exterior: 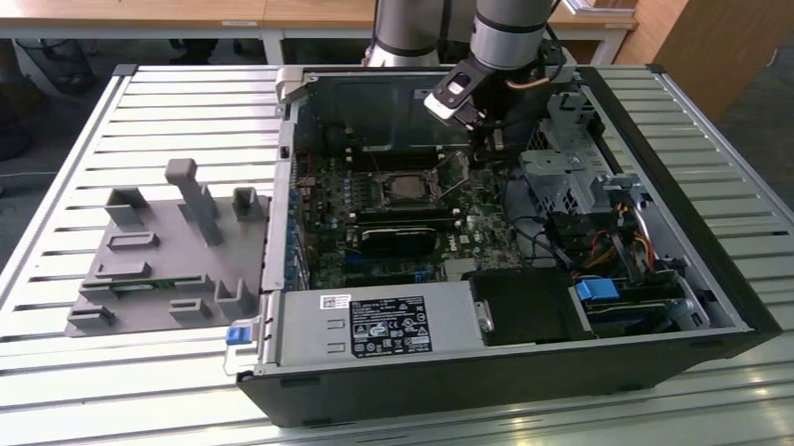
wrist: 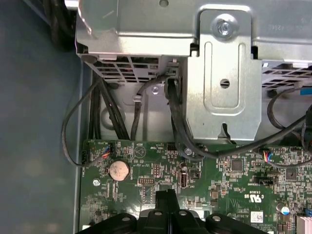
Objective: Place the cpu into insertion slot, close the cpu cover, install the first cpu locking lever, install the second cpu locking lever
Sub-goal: 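Close the cpu cover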
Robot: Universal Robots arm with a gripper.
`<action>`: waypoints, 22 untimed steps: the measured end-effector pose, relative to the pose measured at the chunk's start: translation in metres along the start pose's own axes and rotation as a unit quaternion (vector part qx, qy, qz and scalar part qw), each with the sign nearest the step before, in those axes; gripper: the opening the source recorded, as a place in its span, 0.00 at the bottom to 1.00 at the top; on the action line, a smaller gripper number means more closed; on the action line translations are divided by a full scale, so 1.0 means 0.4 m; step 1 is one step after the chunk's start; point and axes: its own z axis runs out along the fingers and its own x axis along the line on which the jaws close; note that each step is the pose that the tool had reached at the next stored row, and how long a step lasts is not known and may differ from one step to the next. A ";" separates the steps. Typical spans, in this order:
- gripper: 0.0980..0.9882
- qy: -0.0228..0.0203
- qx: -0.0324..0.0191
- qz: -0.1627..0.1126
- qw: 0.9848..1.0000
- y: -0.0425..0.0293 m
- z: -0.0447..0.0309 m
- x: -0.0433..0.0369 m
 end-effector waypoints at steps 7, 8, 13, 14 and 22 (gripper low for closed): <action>0.01 0.001 0.000 0.000 1.000 -0.016 -0.004 0.000; 0.01 0.001 0.001 0.000 1.000 -0.016 -0.006 0.000; 0.01 0.002 0.003 0.000 1.000 -0.021 -0.013 0.000; 0.01 0.002 0.003 0.000 1.000 -0.023 -0.013 0.000; 0.01 0.002 0.003 0.001 1.000 -0.053 -0.014 0.001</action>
